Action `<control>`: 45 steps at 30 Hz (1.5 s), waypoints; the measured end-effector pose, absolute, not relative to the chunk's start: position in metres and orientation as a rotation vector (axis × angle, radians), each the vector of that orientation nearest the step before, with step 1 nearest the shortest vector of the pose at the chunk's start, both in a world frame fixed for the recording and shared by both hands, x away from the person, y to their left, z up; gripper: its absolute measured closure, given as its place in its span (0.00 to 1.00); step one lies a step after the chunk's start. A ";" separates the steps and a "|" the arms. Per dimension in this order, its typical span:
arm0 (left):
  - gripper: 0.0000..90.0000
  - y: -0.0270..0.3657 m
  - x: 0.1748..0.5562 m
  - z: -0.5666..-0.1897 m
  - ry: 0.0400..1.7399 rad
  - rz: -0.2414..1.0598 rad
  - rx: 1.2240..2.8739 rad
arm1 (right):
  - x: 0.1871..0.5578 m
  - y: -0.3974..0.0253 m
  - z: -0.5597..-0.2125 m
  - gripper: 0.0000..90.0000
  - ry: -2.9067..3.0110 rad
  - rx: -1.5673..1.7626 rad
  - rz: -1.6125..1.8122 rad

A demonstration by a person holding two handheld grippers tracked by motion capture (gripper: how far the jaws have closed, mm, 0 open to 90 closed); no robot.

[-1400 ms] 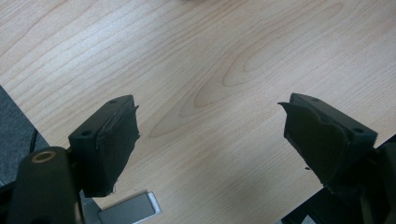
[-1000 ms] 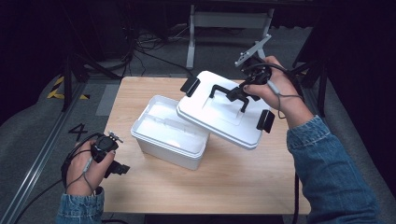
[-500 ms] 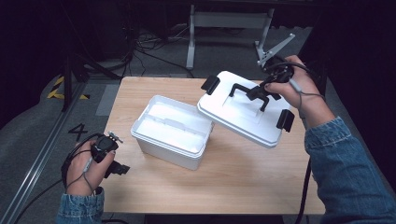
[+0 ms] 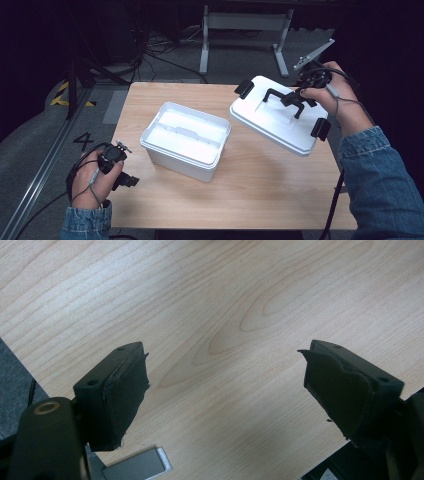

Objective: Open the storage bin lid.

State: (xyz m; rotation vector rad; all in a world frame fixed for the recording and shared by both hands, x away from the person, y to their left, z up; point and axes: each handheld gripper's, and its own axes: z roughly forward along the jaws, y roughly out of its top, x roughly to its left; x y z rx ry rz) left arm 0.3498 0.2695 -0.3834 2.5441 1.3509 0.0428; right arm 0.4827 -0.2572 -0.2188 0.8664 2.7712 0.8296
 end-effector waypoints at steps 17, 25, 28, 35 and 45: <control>0.21 0.268 0.354 -0.387 1.351 0.026 2.560 | 0.510 -0.291 -0.292 0.94 2.772 0.917 0.738; 0.21 0.267 0.355 -0.388 1.356 0.027 2.561 | 0.515 -0.292 -0.328 0.94 2.788 0.935 0.750; 0.21 0.267 0.355 -0.388 1.355 0.031 2.561 | 0.516 -0.291 -0.338 0.94 2.793 0.936 0.750; 0.21 0.268 0.354 -0.388 1.356 0.022 2.559 | 0.518 -0.292 -0.359 0.94 2.802 0.950 0.755; 0.21 0.267 0.355 -0.388 1.356 0.014 2.563 | 0.521 -0.292 -0.388 0.94 2.822 0.979 0.748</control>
